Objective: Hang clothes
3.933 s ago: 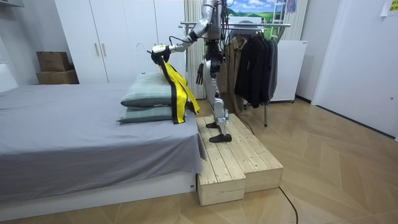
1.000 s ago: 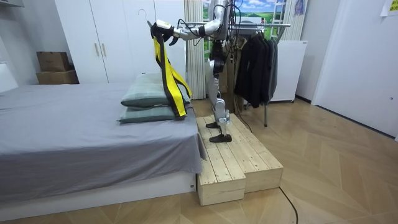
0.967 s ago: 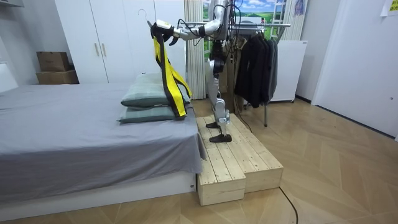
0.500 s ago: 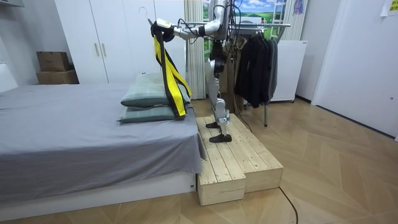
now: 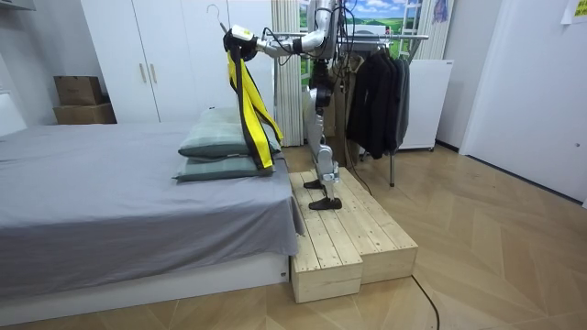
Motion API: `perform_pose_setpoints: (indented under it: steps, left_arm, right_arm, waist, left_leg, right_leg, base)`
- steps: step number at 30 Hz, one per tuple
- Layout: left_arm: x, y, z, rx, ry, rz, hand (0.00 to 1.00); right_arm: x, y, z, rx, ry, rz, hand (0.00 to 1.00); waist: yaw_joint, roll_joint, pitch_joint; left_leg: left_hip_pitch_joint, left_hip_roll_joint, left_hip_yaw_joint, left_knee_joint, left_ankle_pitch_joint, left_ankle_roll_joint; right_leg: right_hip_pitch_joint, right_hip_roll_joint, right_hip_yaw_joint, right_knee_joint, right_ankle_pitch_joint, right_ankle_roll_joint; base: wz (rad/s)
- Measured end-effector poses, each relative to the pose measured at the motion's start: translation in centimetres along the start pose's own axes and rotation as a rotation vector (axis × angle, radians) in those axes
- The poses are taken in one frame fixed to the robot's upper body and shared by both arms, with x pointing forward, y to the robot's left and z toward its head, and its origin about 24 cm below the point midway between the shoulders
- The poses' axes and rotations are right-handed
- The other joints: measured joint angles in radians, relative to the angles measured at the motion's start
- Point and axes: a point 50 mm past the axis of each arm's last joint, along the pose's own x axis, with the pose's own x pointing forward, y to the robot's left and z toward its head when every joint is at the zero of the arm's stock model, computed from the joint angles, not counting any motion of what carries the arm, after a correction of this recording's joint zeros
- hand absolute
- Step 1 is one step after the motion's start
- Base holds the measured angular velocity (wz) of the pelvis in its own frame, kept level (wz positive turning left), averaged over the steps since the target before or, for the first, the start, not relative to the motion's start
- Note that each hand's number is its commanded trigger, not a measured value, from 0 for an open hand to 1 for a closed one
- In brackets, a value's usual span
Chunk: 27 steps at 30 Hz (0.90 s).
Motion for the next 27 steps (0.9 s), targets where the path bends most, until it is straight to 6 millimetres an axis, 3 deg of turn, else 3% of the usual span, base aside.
perform_pose_setpoints:
  steps: [21, 27]
  left_arm:
    - [0.4, 0.5, 1.4, -0.017, -0.045, -0.033, 1.0]
    - [0.3, 0.3, 1.9, 0.005, -0.07, -0.048, 1.0]
  right_arm:
    - [-0.3, 0.9, 0.6, -0.014, -0.031, 0.039, 0.0]
    - [-0.3, 1.2, 0.9, -0.023, -0.044, 0.072, 0.0]
  waist:
    - [0.006, 0.005, 0.0029]
    - [0.026, 0.002, 0.0031]
  left_leg:
    - [-0.013, -0.001, -0.013, 0.004, 0.0, 0.0]
    - [-0.011, -0.001, -0.005, 0.002, 0.0, 0.0]
  right_leg:
    - [0.0, -0.001, -0.008, -0.001, 0.0, 0.0]
    - [-0.003, 0.0, 0.003, -0.001, 0.0, 0.001]
  base:
    - [0.02]
    - [-0.03]
